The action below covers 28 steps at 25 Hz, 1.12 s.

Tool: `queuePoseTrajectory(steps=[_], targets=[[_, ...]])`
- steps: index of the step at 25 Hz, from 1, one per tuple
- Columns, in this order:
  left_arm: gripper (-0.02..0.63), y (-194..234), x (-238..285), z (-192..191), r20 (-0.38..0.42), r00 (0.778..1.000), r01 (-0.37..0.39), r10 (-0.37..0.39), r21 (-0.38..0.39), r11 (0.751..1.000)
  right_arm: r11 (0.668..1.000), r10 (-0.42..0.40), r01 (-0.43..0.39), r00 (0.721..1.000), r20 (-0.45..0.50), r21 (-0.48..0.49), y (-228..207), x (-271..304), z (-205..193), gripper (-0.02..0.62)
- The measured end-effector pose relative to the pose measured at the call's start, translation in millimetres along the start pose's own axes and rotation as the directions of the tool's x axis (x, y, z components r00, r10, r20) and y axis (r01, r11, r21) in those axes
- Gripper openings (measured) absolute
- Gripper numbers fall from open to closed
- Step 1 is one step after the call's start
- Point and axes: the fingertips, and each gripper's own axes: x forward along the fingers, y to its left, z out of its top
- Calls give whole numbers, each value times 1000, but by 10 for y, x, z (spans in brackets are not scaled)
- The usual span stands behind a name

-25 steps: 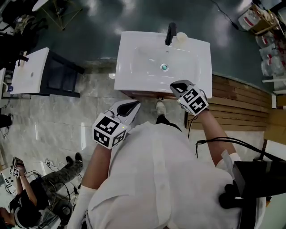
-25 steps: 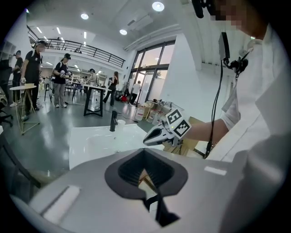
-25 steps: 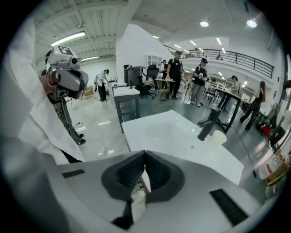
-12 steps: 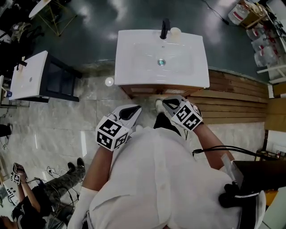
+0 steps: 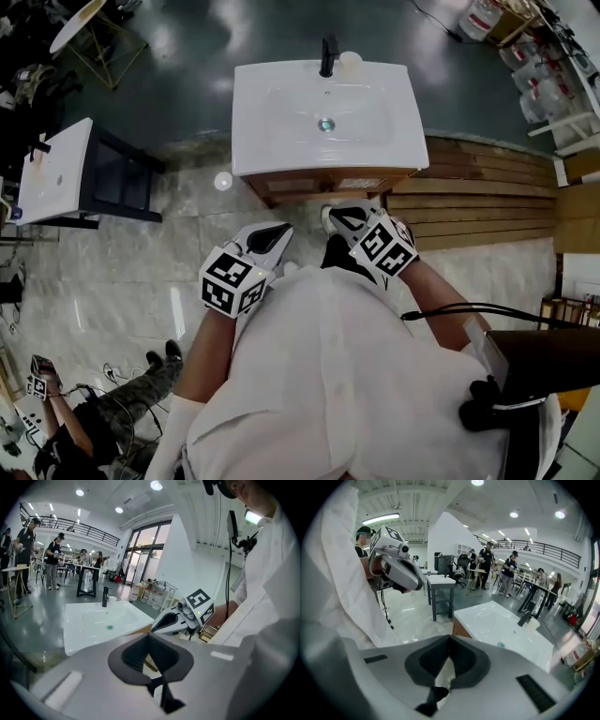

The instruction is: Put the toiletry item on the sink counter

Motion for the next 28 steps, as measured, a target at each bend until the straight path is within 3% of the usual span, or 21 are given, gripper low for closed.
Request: queuePoseTrajectory(steps=[14,28], targets=[[6,-87,-45,-78,-24,1000,11,-10,15,1000,999,10,-9,1000,27,-37,216,-16,123,6],[6,-64,110,-52,-38,999,29,-29,6,1000,1000,10,-9,1000,19,-25,92,-2,50,5]])
